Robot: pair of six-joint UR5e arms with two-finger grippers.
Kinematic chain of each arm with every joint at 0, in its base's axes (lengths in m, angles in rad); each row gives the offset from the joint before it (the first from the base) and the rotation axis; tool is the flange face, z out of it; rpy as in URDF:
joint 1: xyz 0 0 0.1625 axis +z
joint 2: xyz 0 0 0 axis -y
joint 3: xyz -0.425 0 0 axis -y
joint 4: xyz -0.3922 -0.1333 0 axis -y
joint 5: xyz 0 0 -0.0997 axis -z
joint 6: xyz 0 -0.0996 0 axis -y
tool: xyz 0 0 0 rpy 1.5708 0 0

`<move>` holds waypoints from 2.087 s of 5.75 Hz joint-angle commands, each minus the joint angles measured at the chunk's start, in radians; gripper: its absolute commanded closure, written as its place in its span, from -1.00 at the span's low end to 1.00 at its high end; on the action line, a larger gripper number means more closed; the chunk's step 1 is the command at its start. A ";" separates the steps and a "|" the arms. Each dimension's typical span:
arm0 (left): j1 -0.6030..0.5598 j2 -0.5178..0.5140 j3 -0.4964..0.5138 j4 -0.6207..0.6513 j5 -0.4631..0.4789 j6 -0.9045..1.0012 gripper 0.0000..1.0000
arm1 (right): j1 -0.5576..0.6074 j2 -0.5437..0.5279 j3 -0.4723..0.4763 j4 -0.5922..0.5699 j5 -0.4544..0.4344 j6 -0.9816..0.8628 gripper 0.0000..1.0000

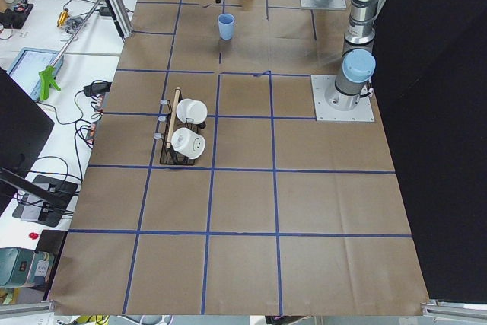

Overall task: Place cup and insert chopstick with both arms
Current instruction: 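Move the pink chopstick with the right gripper above the blue cup, then lower the chopstick into the blue cup and open the right gripper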

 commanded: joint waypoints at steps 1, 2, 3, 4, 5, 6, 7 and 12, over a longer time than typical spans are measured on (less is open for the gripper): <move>0.192 0.085 0.017 -0.246 0.001 0.264 -0.96 | 0.122 0.148 -0.149 -0.045 -0.002 0.170 0.85; 0.227 0.143 -0.003 -0.276 0.011 0.328 -0.96 | 0.186 0.242 -0.269 -0.045 -0.033 0.255 0.85; 0.229 0.157 -0.015 -0.265 0.066 0.336 -0.97 | 0.254 0.312 -0.364 -0.045 -0.047 0.341 0.85; 0.228 0.159 -0.017 -0.227 0.079 0.335 -0.97 | 0.302 0.356 -0.414 -0.045 -0.047 0.421 0.85; 0.228 0.154 -0.018 -0.192 0.079 0.333 -0.97 | 0.317 0.371 -0.413 -0.047 -0.053 0.440 0.85; 0.228 0.148 -0.017 -0.177 0.078 0.327 -0.97 | 0.319 0.387 -0.402 -0.048 -0.053 0.446 0.85; 0.228 0.137 -0.015 -0.158 0.076 0.321 -0.97 | 0.324 0.390 -0.356 -0.058 -0.053 0.461 0.85; 0.228 0.137 -0.015 -0.143 0.078 0.319 -0.97 | 0.351 0.391 -0.201 -0.196 -0.051 0.452 0.18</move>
